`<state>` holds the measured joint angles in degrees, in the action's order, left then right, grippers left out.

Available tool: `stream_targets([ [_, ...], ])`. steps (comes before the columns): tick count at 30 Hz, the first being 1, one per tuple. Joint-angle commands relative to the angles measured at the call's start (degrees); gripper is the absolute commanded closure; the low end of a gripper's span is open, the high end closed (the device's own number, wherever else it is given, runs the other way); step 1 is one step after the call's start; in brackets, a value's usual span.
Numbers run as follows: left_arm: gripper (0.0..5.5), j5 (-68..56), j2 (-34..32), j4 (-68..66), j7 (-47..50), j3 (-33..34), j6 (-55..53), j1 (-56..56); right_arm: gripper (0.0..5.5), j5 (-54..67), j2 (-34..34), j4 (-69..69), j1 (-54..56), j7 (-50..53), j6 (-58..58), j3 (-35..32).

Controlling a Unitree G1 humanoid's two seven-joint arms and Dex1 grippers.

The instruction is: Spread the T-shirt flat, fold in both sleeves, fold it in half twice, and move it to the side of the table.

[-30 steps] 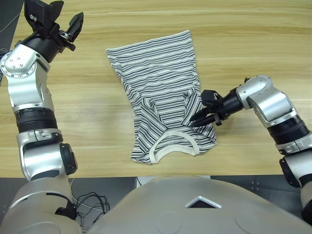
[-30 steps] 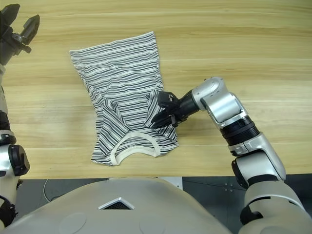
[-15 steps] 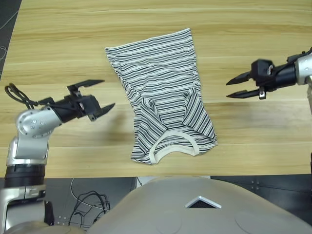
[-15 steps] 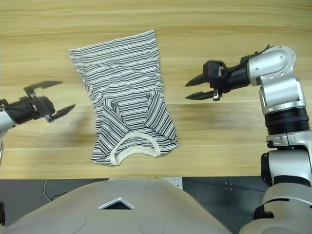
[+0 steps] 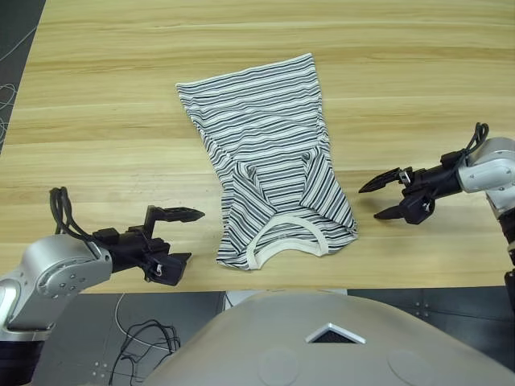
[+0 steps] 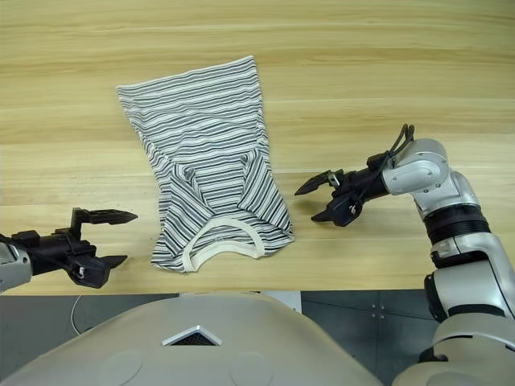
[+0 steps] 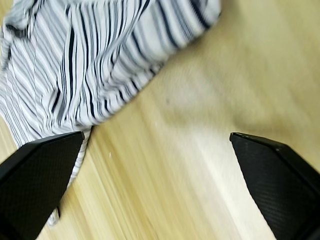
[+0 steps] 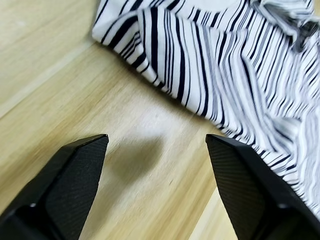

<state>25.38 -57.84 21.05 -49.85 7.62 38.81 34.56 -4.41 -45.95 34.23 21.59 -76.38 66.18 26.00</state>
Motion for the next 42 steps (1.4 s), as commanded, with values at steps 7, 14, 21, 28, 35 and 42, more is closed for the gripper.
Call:
stream_targets([
  [7, 0.03, 17.52, 0.80, -8.40, 12.95, -9.83, 11.20, -8.41, 1.88, -9.05, 3.15, 6.75, 1.37, 13.54, 22.11, 4.37],
  [14, 0.03, 13.82, 0.17, -5.49, 13.77, -11.75, 10.14, -8.15, 1.88, -16.37, 4.03, 8.95, 2.22, 21.98, 24.59, 5.91],
  [21, 0.03, 10.12, -1.12, -5.41, 11.95, -14.09, 7.66, -10.69, 1.88, -29.08, 6.32, 12.25, 2.02, 30.09, 25.77, 2.18],
  [28, 1.09, 7.09, -1.26, -4.47, 8.55, -17.27, 4.27, -13.42, 2.90, -49.61, 6.47, 12.02, 1.17, 44.56, 21.77, 0.98],
  [35, 2.33, 4.53, -0.56, -4.41, 5.95, -19.78, 1.92, -17.23, 4.41, -63.61, 4.99, 11.49, 2.22, 62.79, 18.15, 7.83],
  [42, 3.53, 0.81, -0.59, -4.05, 2.97, -22.32, 0.30, -20.13, 5.40, -72.98, 3.68, 11.83, 4.80, 80.57, 12.80, 17.82],
])
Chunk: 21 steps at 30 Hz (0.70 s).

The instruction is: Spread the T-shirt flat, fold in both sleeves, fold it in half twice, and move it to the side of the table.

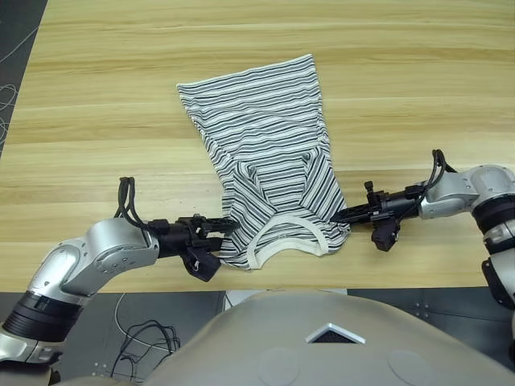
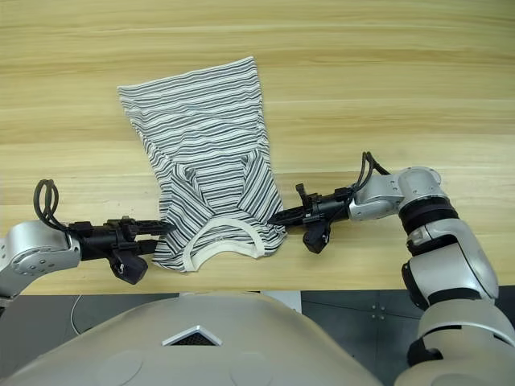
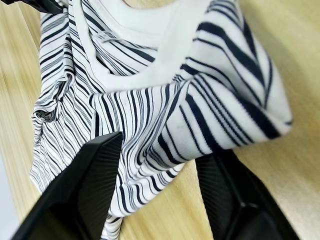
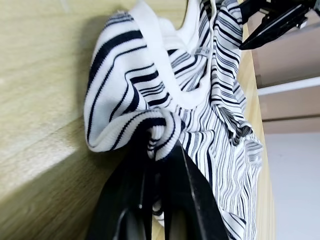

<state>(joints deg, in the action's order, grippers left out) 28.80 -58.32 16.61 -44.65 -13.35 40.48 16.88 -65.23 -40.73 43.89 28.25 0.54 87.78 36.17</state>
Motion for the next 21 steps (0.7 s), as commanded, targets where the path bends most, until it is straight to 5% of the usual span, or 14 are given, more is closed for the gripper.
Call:
stream_targets([
  [1, 3.68, -3.24, -0.15, 0.50, -2.63, -1.66, -1.65, -2.72, 5.40, -13.02, -1.67, 2.31, -1.39, 5.74, -9.47, 9.04],
  [11, 5.36, -7.34, -0.48, 1.17, -6.49, -3.30, -4.44, -4.77, 5.40, -16.21, -1.89, 3.88, 3.41, 18.98, -12.79, 19.97],
  [17, 5.39, -7.41, -0.31, 0.89, -7.62, -3.46, -6.49, -5.70, 5.40, -8.39, -1.21, 7.09, 4.80, 14.96, -7.82, 20.68],
  [21, 5.39, -21.01, -1.34, 8.31, -14.47, -0.15, -25.93, -7.36, 5.40, 11.58, 1.28, 18.62, 11.57, 3.74, 3.42, 25.63],
])
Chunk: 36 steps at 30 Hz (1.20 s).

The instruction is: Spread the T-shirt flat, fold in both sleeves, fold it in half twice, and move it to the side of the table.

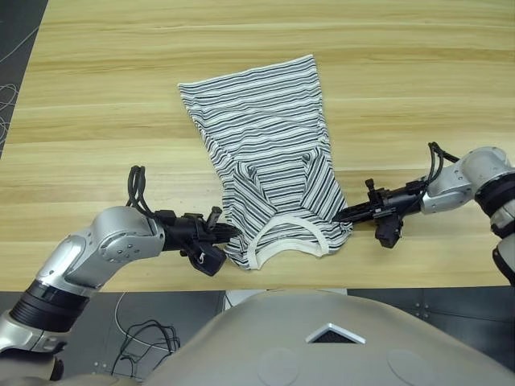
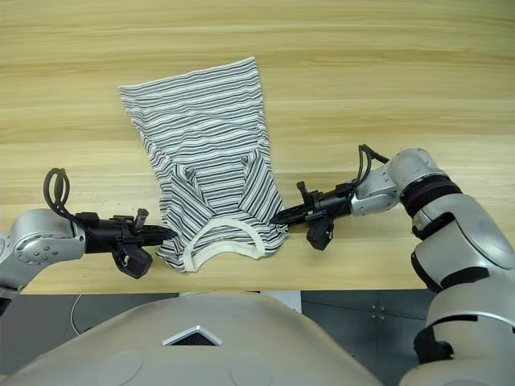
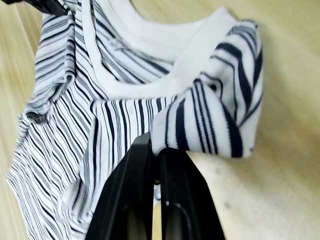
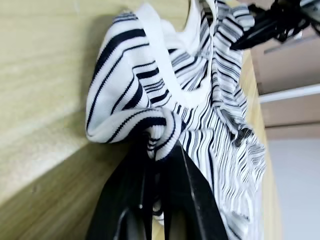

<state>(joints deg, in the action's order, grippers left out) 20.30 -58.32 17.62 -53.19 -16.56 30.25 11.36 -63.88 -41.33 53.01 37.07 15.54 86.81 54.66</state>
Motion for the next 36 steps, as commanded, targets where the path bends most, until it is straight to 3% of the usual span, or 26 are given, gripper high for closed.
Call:
stream_targets([
  [1, 5.39, -19.65, -3.16, 11.51, -8.49, 4.83, -21.68, -1.37, 5.40, 19.63, 0.70, 9.08, 5.93, -12.83, 5.41, 14.23],
  [3, 5.39, -26.44, -6.51, 14.37, -11.80, 8.85, -23.94, -1.05, 5.40, 61.28, -10.88, -18.01, 5.78, -44.45, -18.12, 21.49],
  [5, 5.39, -32.88, -8.43, 14.21, -15.54, 11.51, -23.34, -1.25, 5.40, 83.10, -16.30, -34.63, 7.09, -66.40, -36.90, 20.35],
  [8, 5.39, -38.25, -8.42, 11.49, -18.95, 12.07, -21.22, -2.71, 5.40, 94.68, -17.41, -43.88, 7.89, -78.78, -51.17, 15.42],
  [13, 5.39, -39.68, -8.62, 8.15, -23.48, 10.32, -18.55, -3.01, 5.40, 109.31, -19.99, -55.89, 7.82, -90.54, -70.90, 7.42],
  [22, 5.39, -43.44, -11.92, 7.52, -29.47, 19.25, -14.71, 5.22, 5.40, 115.60, -23.09, -64.75, 4.14, -102.73, -94.28, -8.11],
  [28, 5.39, -47.31, -11.31, 9.75, -31.81, 23.69, -15.60, 8.61, 5.40, 114.41, -20.36, -67.71, -1.89, -105.40, -103.58, -18.31],
  [36, 5.39, -52.90, -7.60, 4.25, -29.68, 19.87, -27.21, -8.35, 5.40, 104.86, -9.06, -54.43, -8.80, -104.84, -99.91, -26.55],
])
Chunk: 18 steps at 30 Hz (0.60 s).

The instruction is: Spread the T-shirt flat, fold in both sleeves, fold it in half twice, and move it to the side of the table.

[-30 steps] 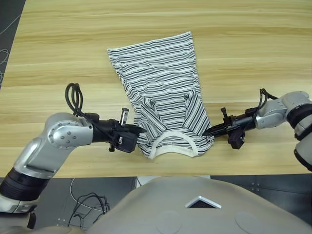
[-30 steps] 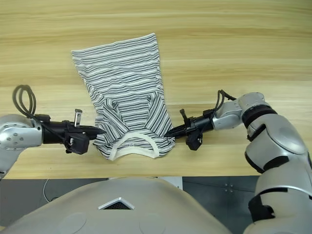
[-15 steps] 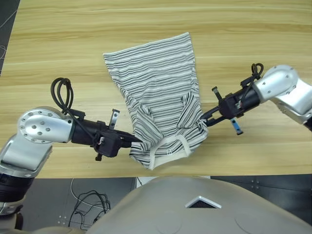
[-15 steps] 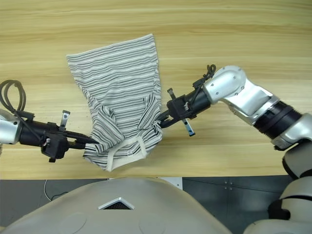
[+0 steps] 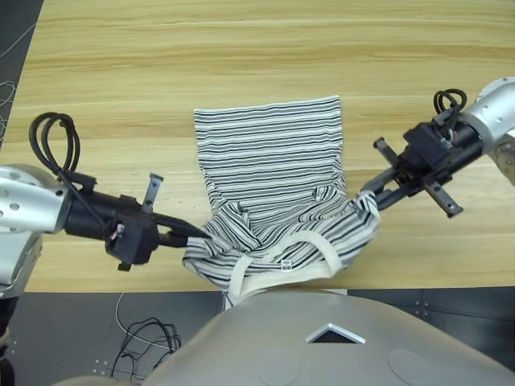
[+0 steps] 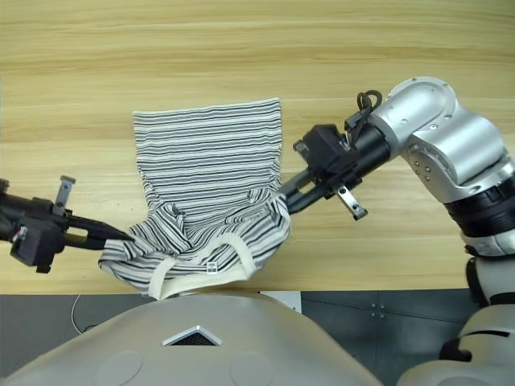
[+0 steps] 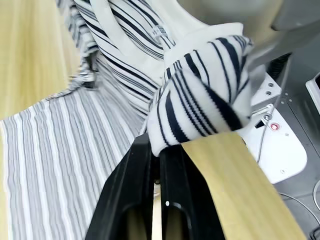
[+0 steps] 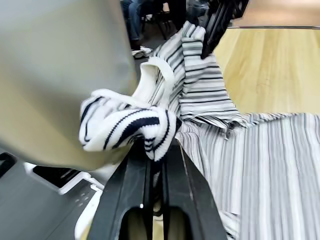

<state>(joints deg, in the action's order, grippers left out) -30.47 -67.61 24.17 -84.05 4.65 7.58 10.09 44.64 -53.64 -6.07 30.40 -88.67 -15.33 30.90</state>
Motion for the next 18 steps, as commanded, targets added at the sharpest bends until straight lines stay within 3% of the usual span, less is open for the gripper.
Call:
stream_targets([
  [1, 5.39, -2.88, 2.47, -3.41, 1.17, -1.90, -6.27, -9.59, 5.40, -4.55, 4.20, 6.20, -2.91, -1.09, 2.87, -3.78],
  [8, 5.39, -2.02, 7.63, -12.01, 0.27, -4.23, -11.15, -19.16, 5.40, -8.36, 9.64, 14.65, -4.51, -2.93, 5.09, -10.05],
  [18, 5.39, 8.31, 15.48, -28.06, 2.85, -10.11, -11.58, -25.75, 5.40, -19.44, 23.53, 34.42, 4.67, 7.64, 12.35, -16.47],
])
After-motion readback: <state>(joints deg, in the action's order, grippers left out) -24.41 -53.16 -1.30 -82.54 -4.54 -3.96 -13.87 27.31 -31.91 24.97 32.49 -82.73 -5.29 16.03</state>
